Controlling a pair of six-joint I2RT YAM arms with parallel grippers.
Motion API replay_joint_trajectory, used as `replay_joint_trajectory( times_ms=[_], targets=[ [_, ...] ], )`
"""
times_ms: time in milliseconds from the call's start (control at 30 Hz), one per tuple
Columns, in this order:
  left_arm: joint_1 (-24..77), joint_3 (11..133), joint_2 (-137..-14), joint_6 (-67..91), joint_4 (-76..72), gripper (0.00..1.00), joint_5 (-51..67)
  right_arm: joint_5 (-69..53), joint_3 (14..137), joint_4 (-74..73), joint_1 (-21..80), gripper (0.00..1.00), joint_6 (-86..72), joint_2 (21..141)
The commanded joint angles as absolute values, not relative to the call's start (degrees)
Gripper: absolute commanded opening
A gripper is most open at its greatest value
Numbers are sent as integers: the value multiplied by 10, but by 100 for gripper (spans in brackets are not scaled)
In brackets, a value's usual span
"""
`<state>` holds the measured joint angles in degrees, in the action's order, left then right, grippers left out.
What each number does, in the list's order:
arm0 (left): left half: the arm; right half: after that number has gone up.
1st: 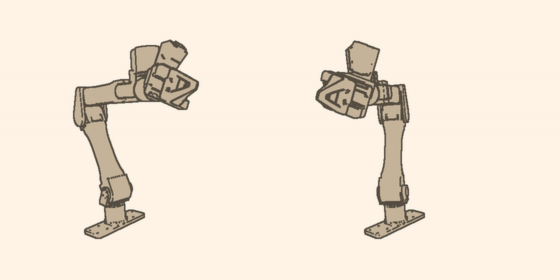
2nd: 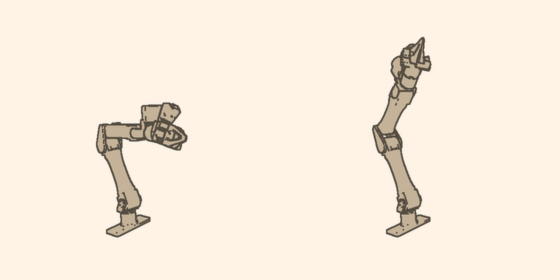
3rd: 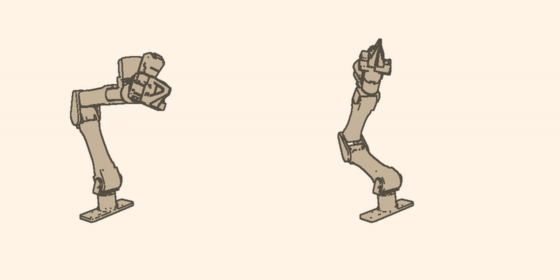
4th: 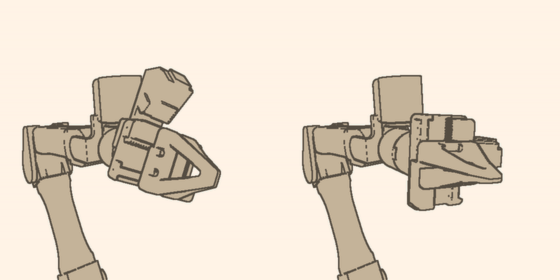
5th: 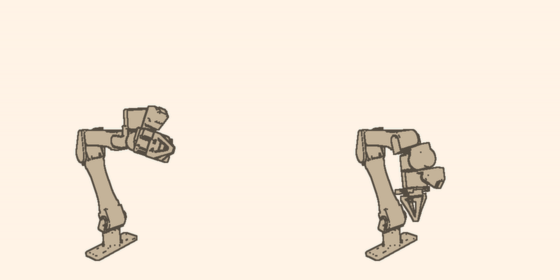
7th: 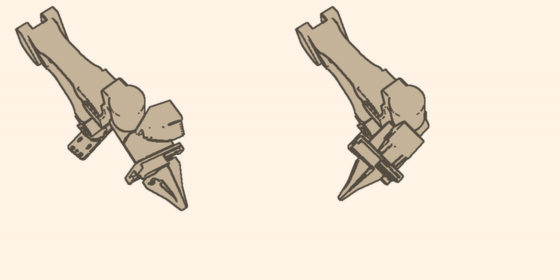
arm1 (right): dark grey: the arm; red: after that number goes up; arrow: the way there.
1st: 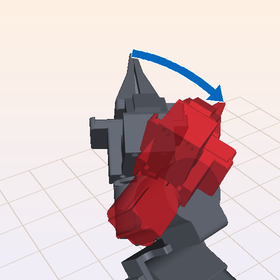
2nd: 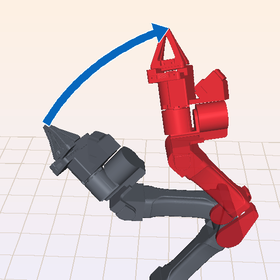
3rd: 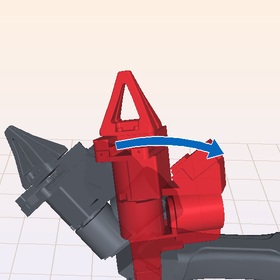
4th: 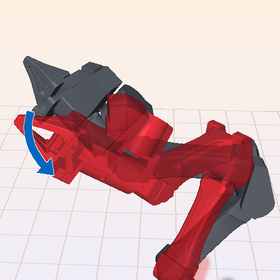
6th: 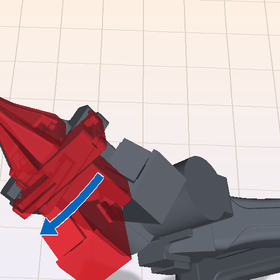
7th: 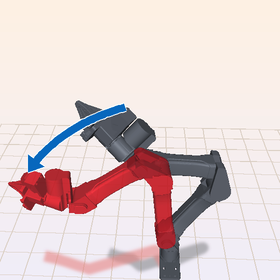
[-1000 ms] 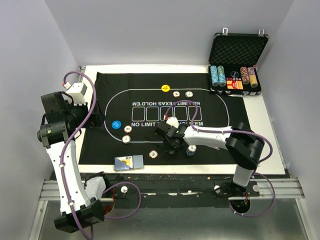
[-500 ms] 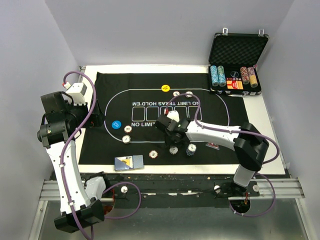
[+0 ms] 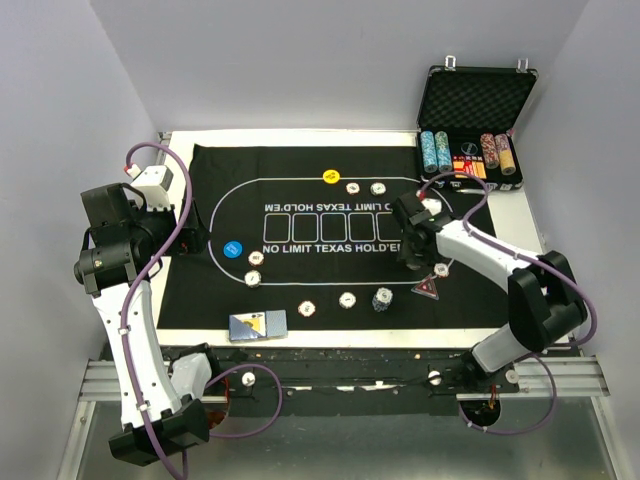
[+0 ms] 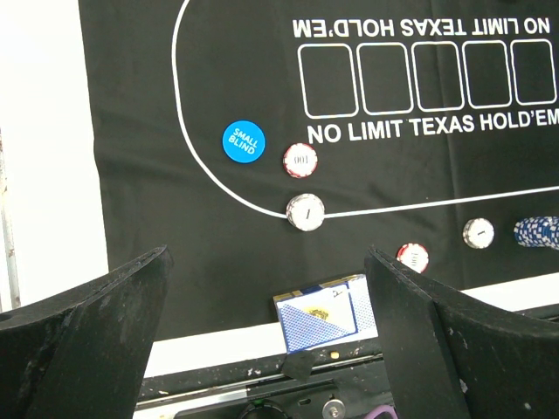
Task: Distribute texas hold em gaming equipment
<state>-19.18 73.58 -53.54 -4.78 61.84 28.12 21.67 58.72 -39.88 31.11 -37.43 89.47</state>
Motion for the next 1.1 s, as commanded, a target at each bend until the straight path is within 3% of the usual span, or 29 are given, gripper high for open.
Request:
replay_joint_trajectory(
  times_ms=[0, 467, 700, 833, 1067],
  targets=[
    [-197, 741, -535, -49, 616, 99, 288, 220, 547, -367, 266, 36, -345, 874],
    [-198, 751, -537, -51, 621, 99, 283, 151, 509, -307, 254, 36, -352, 918],
    [-197, 754, -541, -47, 620, 99, 291, 179, 480, -329, 255, 37, -387, 882],
    [-198, 757, -539, -47, 621, 99, 292, 182, 486, -342, 255, 48, -389, 888],
    [-198, 758, -539, -51, 623, 99, 289, 197, 482, -358, 255, 76, -405, 880]
  ],
)
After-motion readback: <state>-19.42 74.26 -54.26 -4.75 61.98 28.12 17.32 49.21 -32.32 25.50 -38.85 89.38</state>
